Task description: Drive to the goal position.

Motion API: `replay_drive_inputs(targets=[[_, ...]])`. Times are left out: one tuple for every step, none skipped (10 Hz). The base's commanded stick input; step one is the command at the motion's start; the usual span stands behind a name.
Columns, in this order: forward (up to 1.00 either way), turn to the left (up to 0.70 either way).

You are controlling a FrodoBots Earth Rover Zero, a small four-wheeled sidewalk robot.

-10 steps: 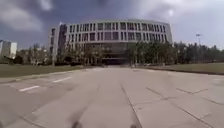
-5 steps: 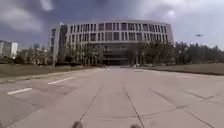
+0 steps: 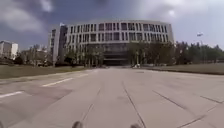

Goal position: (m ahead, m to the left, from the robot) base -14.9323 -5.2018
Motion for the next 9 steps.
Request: replay_drive_inputs(targets=[[0.7,-0.01],[0.7,-0.01],[0.7,-0.01],[0.7,-0.01],[0.7,-0.01],[0.7,-0.01],[0.7,-0.01],[0.7,-0.01],[0.7,-0.01]])
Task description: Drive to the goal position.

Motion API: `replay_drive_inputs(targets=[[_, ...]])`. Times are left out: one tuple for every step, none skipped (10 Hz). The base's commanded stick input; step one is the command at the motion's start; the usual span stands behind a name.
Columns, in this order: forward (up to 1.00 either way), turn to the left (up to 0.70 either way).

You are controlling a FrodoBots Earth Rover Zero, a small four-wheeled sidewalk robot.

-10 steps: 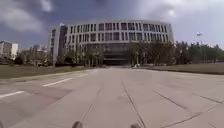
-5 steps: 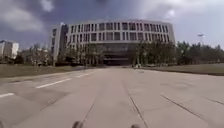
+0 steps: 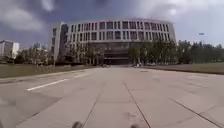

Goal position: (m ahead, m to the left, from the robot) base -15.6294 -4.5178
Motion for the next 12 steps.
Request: replay_drive_inputs(targets=[[0.7,-0.01],[0.7,-0.01],[0.7,-0.01],[0.7,-0.01],[0.7,-0.01],[0.7,-0.01],[0.7,-0.01],[0.63,-0.01],[0.34,-0.01],[0.0,0.0],[0.0,-0.04],[0.0,-0.7]])
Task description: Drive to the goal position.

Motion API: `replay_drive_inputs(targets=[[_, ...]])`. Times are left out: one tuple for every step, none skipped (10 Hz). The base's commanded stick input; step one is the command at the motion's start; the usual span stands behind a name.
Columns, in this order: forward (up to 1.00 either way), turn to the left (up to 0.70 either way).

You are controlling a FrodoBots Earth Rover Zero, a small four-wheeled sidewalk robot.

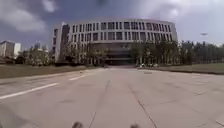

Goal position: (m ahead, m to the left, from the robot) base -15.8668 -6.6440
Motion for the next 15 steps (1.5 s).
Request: replay_drive_inputs(targets=[[0.0,-0.7],[0.0,-0.7],[0.0,-0.7],[0.0,-0.7],[0.0,-0.7],[0.0,-0.7],[0.0,-0.7],[0.0,-0.7],[0.0,-0.7],[0.0,-0.7],[0.0,-0.7],[0.0,-0.7],[0.0,-0.7],[0.0,-0.7],[0.0,-0.7]])
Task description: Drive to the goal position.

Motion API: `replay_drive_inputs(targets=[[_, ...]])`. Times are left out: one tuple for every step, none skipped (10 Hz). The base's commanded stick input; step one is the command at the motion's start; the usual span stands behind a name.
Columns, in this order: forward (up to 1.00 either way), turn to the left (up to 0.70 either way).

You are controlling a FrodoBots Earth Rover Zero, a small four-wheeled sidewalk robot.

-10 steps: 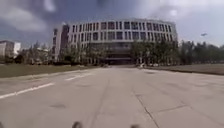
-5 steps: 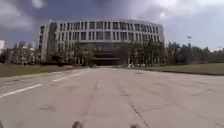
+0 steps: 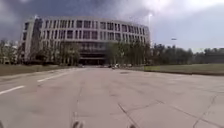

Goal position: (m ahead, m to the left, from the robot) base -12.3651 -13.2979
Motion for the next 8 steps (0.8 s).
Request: replay_drive_inputs(targets=[[0.0,-0.7],[0.0,-0.7],[0.0,-0.7],[0.0,-0.7],[0.0,-0.7],[0.0,-0.7],[0.0,-0.7],[0.0,-0.7]])
